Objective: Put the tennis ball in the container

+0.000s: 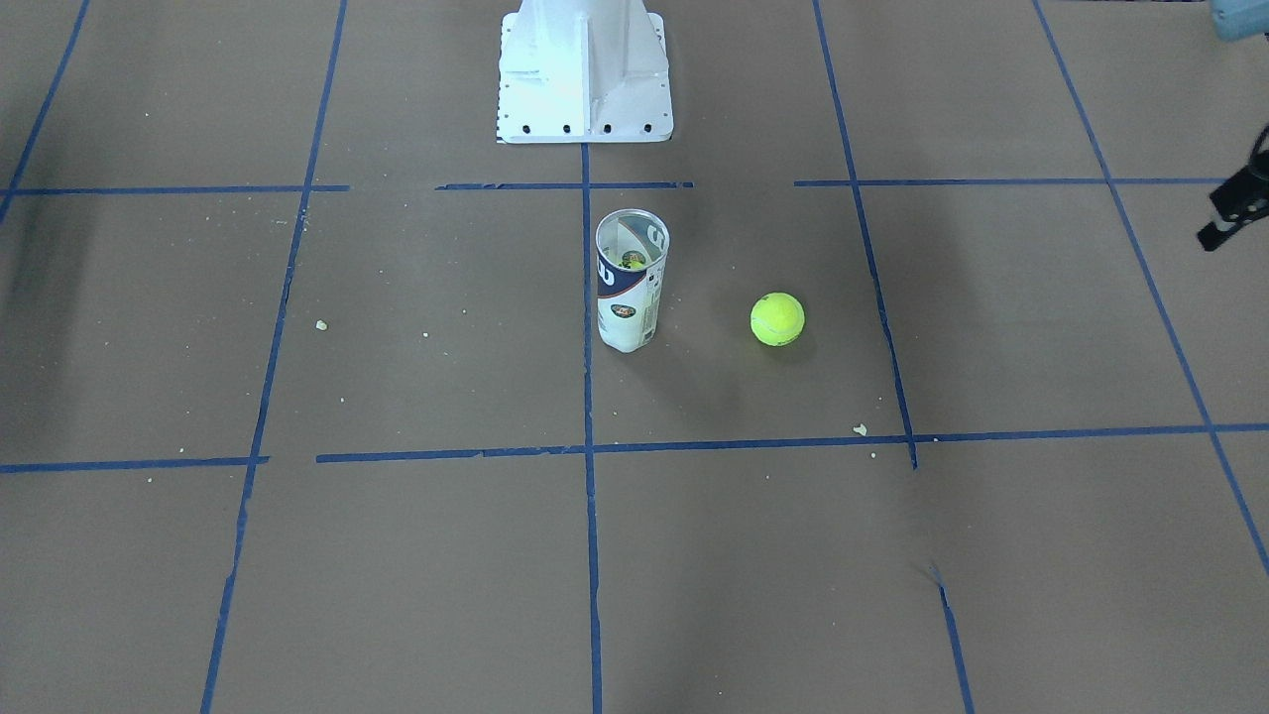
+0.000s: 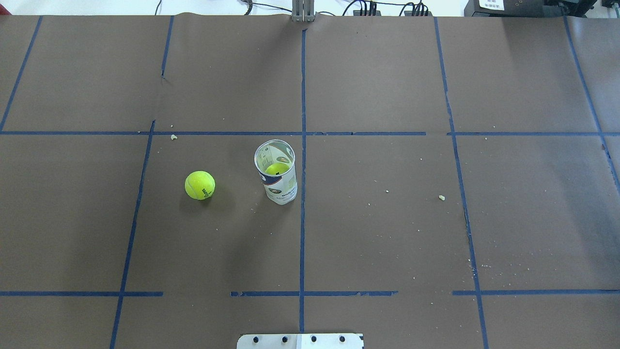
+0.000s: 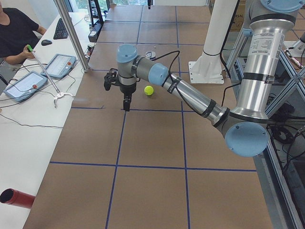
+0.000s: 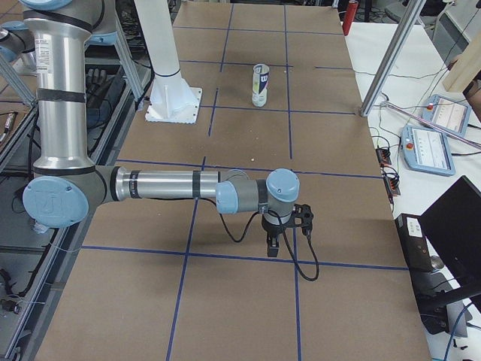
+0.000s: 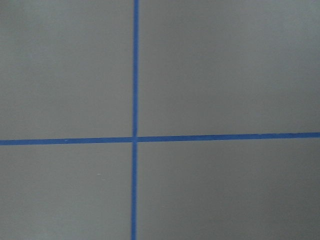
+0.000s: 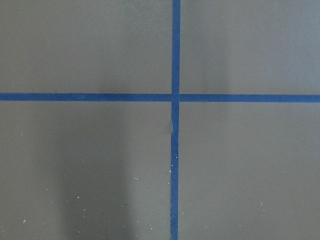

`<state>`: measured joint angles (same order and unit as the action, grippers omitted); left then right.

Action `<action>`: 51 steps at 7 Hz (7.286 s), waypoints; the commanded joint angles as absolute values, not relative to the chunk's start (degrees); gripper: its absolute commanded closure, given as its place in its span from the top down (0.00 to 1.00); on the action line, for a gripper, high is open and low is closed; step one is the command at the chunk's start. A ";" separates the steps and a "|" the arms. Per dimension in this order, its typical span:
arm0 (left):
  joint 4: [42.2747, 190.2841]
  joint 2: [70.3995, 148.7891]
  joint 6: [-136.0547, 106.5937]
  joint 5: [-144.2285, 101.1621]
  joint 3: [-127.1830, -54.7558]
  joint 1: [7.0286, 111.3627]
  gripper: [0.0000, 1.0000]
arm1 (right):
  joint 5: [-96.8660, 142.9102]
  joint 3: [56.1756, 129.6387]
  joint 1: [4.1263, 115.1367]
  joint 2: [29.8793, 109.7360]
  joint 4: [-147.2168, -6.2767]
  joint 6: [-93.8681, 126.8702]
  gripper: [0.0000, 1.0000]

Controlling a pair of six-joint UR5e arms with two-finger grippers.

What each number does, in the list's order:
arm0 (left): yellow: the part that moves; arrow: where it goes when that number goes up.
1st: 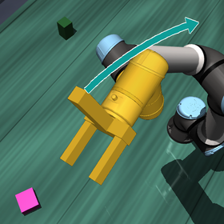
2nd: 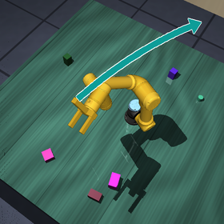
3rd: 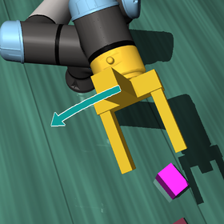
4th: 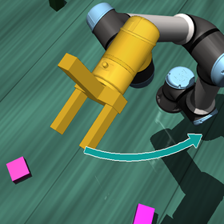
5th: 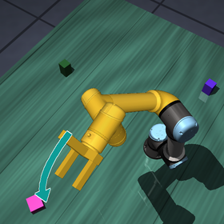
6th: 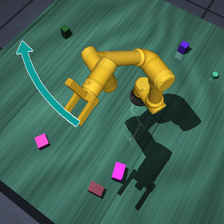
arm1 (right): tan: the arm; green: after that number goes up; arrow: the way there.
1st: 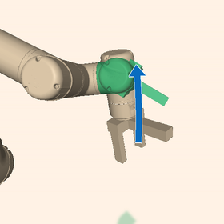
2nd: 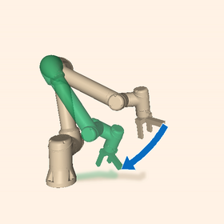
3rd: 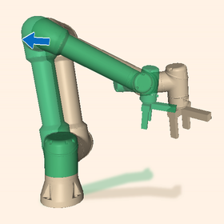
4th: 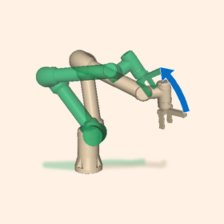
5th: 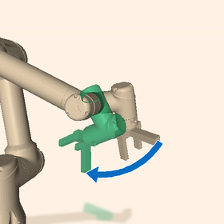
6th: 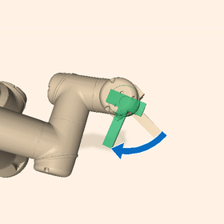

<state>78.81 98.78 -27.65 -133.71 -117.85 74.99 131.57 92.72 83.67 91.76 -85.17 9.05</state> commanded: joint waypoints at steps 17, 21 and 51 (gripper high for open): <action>104.24 114.70 -63.46 -112.06 -96.15 36.21 1.00 | 131.57 92.72 83.67 91.76 -85.17 9.05 1.00; 104.15 114.70 -63.72 -112.24 -96.15 35.16 1.00 | 131.57 92.72 83.67 91.76 -85.17 9.05 1.00; 72.16 136.23 -66.73 -121.06 -111.36 41.65 1.00 | 131.57 92.72 83.67 91.76 -85.17 9.05 1.00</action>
